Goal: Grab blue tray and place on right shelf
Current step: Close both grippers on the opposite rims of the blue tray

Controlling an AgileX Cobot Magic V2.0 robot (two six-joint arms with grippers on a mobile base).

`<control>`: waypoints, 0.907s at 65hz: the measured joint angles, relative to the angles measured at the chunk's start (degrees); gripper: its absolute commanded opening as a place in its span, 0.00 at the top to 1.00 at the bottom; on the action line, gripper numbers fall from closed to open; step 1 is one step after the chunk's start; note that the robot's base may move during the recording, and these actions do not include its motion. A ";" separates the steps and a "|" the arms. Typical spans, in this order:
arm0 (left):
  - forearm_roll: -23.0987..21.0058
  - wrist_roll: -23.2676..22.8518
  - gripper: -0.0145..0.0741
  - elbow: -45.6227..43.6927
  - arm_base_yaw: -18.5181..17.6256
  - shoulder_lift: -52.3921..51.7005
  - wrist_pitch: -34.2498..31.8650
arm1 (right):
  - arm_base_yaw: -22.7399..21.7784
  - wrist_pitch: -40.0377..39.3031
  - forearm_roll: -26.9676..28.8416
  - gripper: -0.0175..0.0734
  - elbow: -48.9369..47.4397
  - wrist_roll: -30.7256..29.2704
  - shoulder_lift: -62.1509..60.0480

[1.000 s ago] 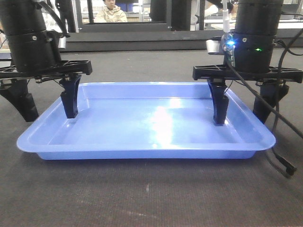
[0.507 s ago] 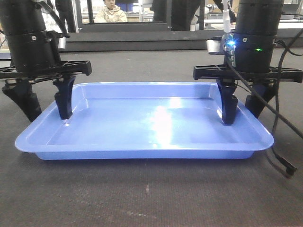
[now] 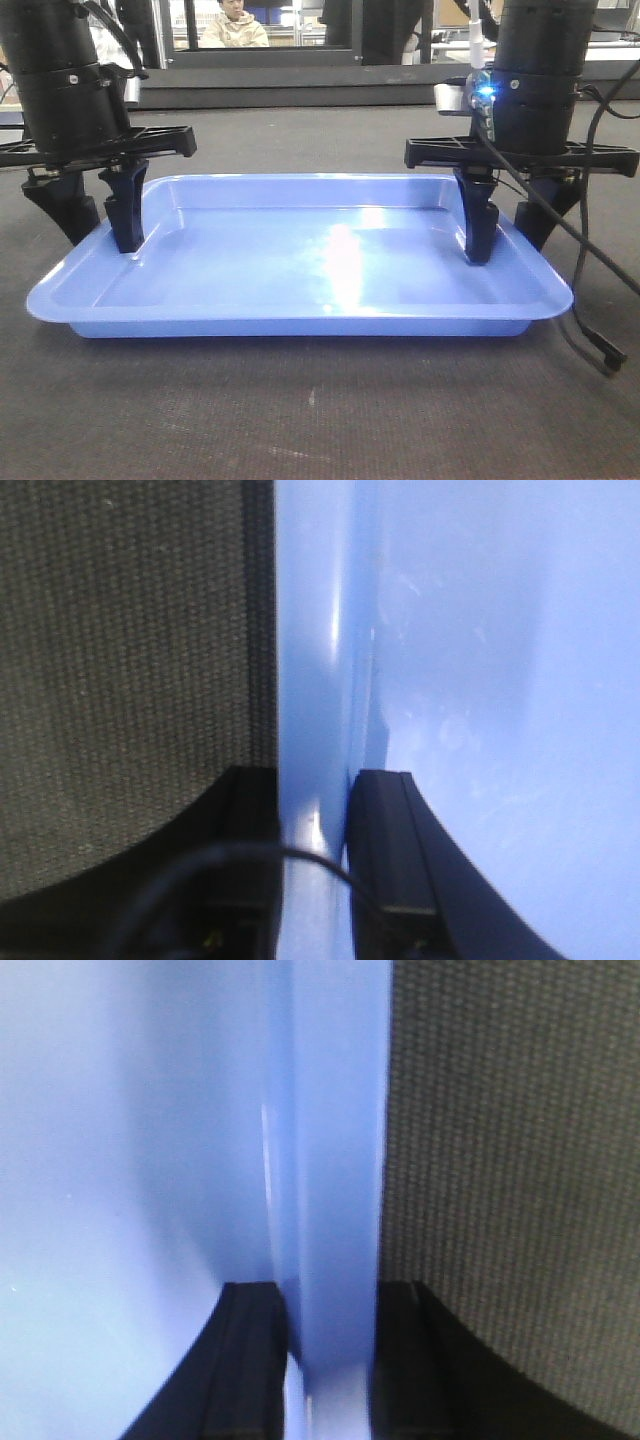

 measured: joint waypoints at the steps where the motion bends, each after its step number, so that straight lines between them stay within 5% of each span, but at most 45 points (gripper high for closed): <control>1: 0.01 0.00 0.78 0.00 0.00 0.00 0.00 | 0.00 0.00 0.00 0.48 0.00 0.00 0.00; 59: 0.01 0.00 0.78 0.00 0.00 -0.22 0.00 | 0.00 -0.04 0.17 0.54 -0.22 0.00 -0.45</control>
